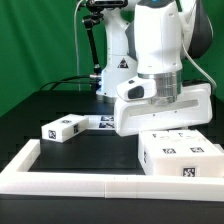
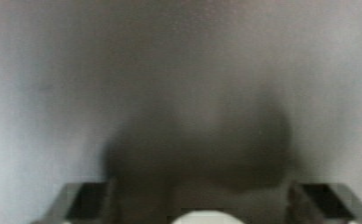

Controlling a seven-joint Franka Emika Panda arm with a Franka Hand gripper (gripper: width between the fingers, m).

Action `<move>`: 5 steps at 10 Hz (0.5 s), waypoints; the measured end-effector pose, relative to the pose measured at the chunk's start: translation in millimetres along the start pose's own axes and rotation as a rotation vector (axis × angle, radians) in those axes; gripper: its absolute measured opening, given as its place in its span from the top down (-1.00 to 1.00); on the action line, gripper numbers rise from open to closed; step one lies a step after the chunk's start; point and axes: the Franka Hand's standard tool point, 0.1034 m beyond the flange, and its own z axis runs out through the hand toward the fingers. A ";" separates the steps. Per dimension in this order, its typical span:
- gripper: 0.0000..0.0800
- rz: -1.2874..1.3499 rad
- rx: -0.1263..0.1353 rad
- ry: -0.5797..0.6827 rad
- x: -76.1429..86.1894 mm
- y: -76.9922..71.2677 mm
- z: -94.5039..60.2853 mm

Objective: Assemble cabinet

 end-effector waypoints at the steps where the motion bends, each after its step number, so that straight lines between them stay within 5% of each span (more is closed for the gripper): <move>1: 0.09 -0.007 0.000 0.002 1.3 -0.1 -0.1; 2: 0.49 -0.011 0.000 0.004 2.3 -0.8 -1.5; 5: 0.49 -0.010 0.000 0.003 1.9 -0.5 -0.9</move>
Offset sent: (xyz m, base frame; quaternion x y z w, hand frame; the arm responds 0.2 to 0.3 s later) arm 0.0000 0.0000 0.0000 0.0000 0.0000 0.0000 1.0000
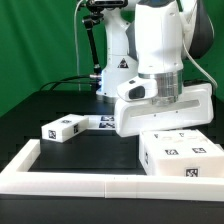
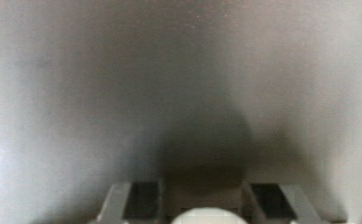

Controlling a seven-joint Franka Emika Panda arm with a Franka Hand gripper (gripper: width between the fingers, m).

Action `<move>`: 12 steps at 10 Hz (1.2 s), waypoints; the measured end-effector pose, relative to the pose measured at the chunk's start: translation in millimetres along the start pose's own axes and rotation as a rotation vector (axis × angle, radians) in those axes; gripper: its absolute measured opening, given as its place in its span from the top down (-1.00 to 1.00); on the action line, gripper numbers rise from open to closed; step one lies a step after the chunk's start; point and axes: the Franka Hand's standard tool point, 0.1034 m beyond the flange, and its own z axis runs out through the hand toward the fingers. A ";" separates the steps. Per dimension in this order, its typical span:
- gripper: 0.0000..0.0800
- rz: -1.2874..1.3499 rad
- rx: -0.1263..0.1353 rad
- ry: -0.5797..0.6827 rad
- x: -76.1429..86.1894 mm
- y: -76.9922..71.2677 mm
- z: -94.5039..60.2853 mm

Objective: Assemble cabinet

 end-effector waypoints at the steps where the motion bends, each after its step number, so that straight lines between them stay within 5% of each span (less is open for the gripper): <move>1: 0.49 -0.008 -0.001 -0.002 0.1 2.3 -0.6; 4: 0.49 -0.012 0.005 -0.046 -0.1 2.7 -12.7; 11: 0.50 -0.043 -0.010 -0.042 21.2 -12.3 -75.1; 12: 0.51 -0.048 -0.009 -0.047 18.1 -11.3 -71.5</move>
Offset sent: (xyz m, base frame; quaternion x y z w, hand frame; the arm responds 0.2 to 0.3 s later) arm 0.0141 0.0041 0.0268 -0.0012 -0.0134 0.0204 0.9997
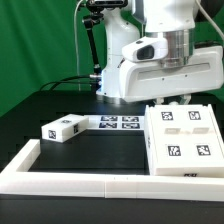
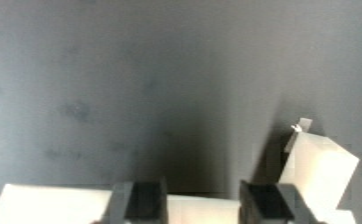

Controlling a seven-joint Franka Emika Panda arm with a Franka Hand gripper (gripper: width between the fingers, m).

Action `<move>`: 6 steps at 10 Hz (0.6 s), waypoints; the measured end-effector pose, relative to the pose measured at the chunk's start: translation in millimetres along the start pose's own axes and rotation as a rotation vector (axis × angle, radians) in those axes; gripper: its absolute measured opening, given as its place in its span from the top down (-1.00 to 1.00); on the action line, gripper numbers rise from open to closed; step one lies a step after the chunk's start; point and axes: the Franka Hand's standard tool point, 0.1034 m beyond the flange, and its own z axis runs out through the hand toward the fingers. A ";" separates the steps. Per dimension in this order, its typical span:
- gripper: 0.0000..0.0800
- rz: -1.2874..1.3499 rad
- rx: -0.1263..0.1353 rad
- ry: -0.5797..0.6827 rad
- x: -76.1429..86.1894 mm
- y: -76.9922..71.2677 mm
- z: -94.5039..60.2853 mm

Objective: Assemble cabinet

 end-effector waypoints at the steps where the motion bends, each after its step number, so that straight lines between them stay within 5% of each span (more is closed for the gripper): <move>1: 0.51 0.001 0.000 -0.002 -0.7 0.5 1.2; 3: 0.52 0.000 0.000 -0.002 -0.6 0.2 0.8; 6: 0.53 -0.005 0.001 -0.029 11.4 -0.4 -32.8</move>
Offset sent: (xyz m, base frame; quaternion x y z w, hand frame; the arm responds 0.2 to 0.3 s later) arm 0.0107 -0.0084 0.0450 -0.0105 -0.0504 0.0131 0.9986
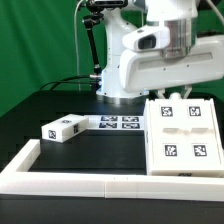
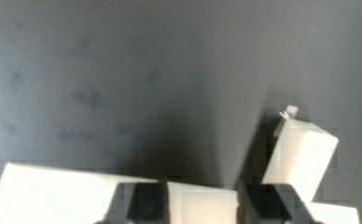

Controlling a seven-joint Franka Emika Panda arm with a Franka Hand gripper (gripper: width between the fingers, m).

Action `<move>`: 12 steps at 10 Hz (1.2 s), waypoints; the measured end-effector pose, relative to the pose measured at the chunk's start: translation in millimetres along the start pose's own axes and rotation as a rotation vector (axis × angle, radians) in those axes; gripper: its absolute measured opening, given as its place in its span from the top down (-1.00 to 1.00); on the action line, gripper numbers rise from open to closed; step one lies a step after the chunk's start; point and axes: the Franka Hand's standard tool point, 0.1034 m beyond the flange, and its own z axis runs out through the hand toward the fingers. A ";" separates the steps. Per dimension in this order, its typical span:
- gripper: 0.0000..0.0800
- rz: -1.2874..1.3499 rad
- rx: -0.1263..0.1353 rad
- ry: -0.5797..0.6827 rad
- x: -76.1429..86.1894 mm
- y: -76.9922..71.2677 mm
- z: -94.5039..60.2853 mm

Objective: Assemble cabinet

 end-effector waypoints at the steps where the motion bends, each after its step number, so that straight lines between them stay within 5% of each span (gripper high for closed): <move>1: 0.55 0.000 0.002 -0.010 4.6 0.8 -7.6; 6: 0.60 -0.007 0.005 -0.014 14.4 -2.4 -13.9; 11: 0.67 -0.003 0.008 -0.019 32.6 5.8 -36.0; 12: 0.54 -0.002 0.008 -0.021 31.3 5.8 -34.8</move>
Offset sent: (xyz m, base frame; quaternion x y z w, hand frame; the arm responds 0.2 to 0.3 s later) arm 0.0000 0.0000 0.0000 0.0000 0.0000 0.0000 1.0000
